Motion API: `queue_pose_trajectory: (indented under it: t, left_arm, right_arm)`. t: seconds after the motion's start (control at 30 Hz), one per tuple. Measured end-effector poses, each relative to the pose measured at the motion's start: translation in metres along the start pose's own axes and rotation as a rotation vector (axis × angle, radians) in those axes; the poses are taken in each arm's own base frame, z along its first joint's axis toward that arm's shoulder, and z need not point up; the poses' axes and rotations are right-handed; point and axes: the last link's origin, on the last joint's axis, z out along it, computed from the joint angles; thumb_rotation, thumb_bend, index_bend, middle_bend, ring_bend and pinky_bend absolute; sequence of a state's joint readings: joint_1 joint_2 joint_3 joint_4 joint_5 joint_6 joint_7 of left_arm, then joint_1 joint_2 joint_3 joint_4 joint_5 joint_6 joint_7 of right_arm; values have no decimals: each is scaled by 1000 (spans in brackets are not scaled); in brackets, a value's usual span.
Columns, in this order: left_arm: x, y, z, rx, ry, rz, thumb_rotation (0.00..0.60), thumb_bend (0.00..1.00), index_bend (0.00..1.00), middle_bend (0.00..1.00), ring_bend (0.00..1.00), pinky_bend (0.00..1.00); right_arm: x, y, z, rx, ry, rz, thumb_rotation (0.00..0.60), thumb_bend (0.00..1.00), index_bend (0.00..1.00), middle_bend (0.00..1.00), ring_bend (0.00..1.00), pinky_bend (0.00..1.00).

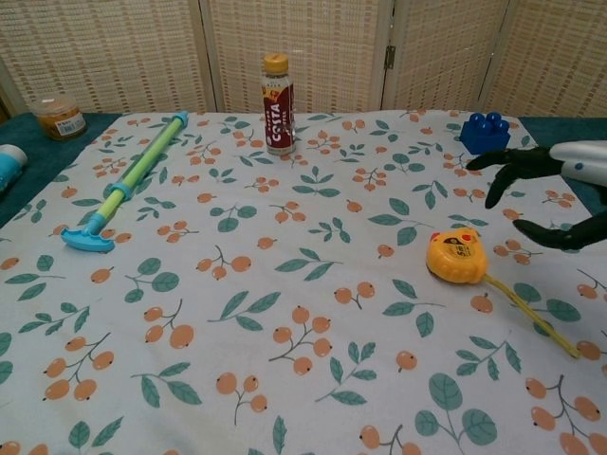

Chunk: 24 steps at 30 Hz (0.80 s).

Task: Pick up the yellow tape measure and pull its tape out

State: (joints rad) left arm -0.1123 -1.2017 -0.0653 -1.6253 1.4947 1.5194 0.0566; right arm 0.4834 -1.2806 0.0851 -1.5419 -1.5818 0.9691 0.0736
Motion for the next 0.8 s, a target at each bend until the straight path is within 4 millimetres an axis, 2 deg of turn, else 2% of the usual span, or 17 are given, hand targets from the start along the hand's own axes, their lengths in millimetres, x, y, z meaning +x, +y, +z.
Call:
queue_pose_trajectory:
  t: [0.13,0.33,0.6,0.8]
  left_arm:
    - [-1,-1,-2,4,-2,-1,600,364,174,23,26,0]
    - [-3,-3,-3,8,-9,0,600,364,173,22,26,0]
    - [-6,-4,-4,11,-18,-3,600,364,172,22,26,0]
    - [-5,-5,-5,14,-19,-2,600,364,171,22,26,0]
  right_arm:
    - [-10,-18,33,22,-47,-8,355,550,102,285,101,0]
    - [-21,-26,67,8,-66,-37,354,550,102,289,95,0]
    - [-32,-21,79,-21,-112,-104,352,550,102,334,106,0]
    - [-39,-21,69,1,-114,-128,350,550,102,359,125,0]
